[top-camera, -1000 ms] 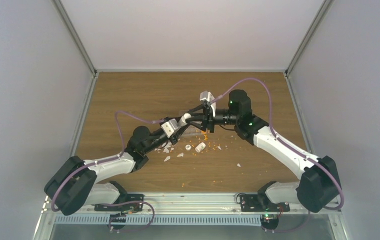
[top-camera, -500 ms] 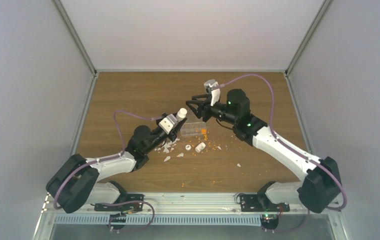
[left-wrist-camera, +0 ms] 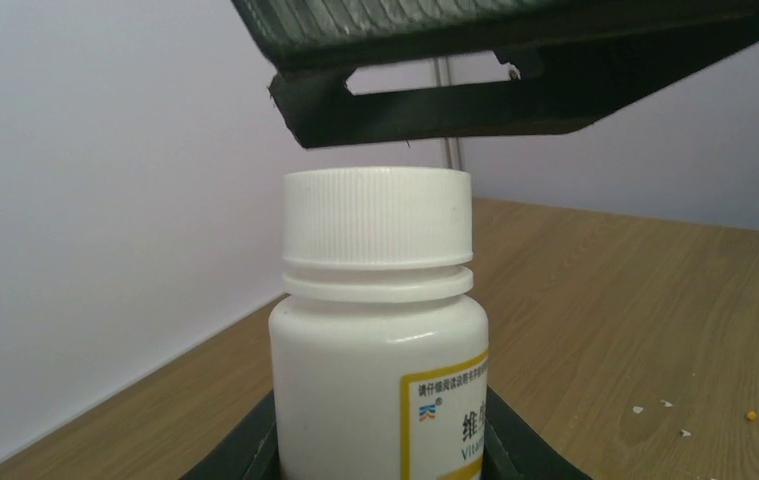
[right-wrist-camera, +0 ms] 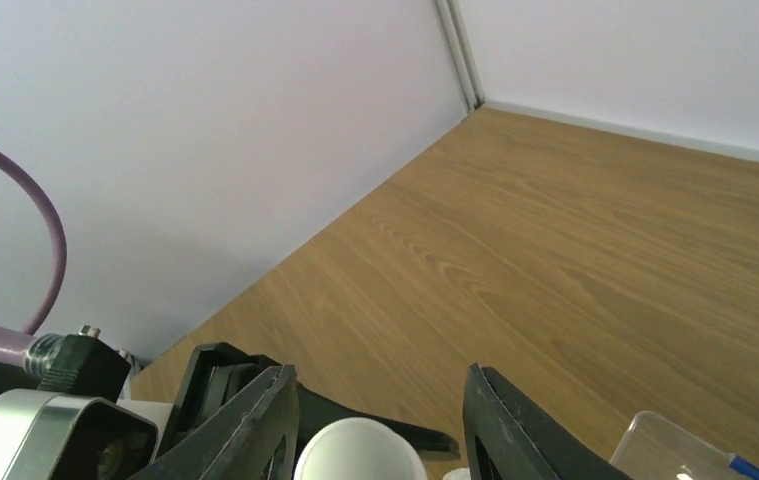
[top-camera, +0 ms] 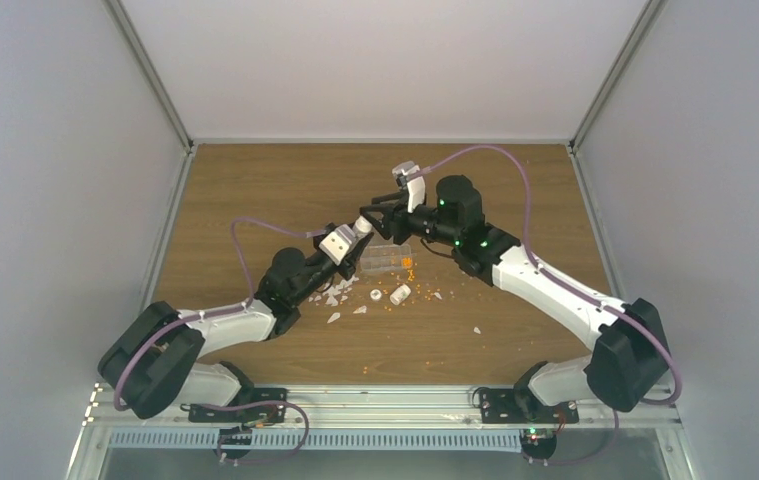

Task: Sort the pills into containers
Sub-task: Unscrew the lid of the pill bottle.

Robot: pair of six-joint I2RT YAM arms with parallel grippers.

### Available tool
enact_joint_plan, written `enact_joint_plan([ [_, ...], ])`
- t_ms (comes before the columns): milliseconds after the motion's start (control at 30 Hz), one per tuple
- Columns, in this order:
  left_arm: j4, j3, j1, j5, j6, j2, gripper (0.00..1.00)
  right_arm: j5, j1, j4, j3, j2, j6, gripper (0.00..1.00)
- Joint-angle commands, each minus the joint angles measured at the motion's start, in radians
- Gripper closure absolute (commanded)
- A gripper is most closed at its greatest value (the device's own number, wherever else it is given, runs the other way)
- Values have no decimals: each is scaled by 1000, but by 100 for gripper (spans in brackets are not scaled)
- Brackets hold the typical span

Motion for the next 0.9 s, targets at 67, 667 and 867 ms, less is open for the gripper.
enact_joint_plan([
  [67,41,23,-6,-31,3,8,42,-11,20,-12,21,20,-8,0],
  [667,40,21,-8,-26,0,2,42,6,27,-10,8,51,-9,0],
  [867,40,23,-8,-24,2,12,42,12,26,1,2,48,-10,3],
])
